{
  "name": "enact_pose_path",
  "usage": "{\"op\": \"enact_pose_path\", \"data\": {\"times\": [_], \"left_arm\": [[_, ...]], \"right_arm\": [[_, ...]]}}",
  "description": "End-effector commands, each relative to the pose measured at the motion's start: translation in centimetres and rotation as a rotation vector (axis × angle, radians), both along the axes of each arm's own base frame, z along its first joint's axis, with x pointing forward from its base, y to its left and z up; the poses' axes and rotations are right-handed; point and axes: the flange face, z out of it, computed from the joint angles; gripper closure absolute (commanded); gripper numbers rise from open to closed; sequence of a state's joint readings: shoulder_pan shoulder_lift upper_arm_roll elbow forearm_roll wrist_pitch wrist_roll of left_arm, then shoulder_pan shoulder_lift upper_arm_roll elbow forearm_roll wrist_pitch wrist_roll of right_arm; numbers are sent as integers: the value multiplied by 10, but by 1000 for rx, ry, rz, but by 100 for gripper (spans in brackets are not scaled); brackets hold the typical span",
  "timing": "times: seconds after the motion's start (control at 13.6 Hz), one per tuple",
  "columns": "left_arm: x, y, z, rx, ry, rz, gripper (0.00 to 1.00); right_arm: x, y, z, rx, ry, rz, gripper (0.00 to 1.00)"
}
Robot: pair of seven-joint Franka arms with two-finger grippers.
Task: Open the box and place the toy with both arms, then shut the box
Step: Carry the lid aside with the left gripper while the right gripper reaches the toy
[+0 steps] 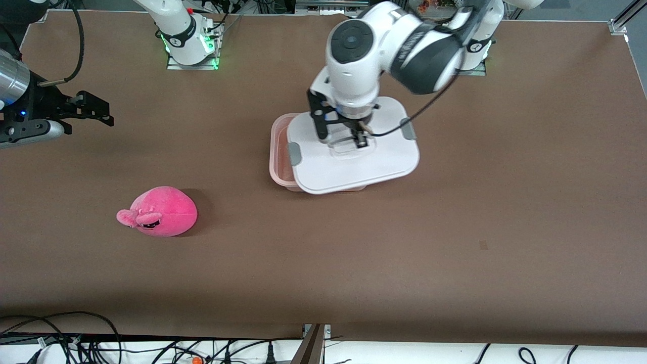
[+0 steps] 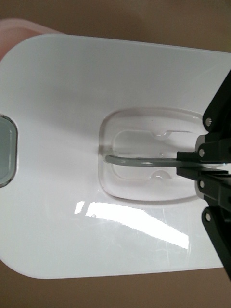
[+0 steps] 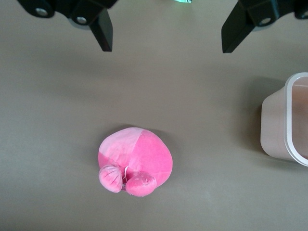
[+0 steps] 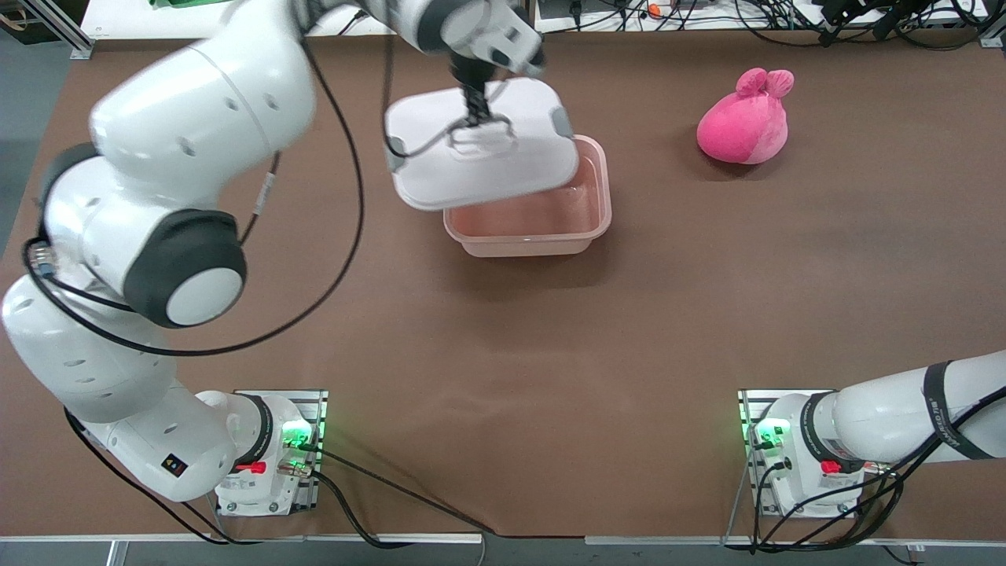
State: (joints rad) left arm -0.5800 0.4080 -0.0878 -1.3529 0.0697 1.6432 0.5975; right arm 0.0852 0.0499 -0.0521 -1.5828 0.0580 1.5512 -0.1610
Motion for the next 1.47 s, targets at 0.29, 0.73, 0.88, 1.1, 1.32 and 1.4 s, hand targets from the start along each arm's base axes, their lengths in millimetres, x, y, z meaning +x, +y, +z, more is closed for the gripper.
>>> {"op": "enact_pose_path", "data": {"times": [0.29,0.73,0.88,1.1,1.32,1.4], "left_arm": [[98,264,43,-13,70,-46,100],[119,427,21,-51,126,-122,100],[116,485,12,-71,137,-103,100],[118,501,-2,-80,154,-115,100],[120,501,-9,-87,162,-115,100],[120,501,-9,-88,162,-115,100]], "right_arm": [[0,-4,-9,19,15,4,0],[43,-10,-128,4,-6,-19,0],[57,-14,-176,-4,-9,-31,0],[49,-22,-226,-13,-66,-47,0],[54,-23,-245,-18,-100,-40,0],[55,-23,-250,-18,-102,-41,0]]}}
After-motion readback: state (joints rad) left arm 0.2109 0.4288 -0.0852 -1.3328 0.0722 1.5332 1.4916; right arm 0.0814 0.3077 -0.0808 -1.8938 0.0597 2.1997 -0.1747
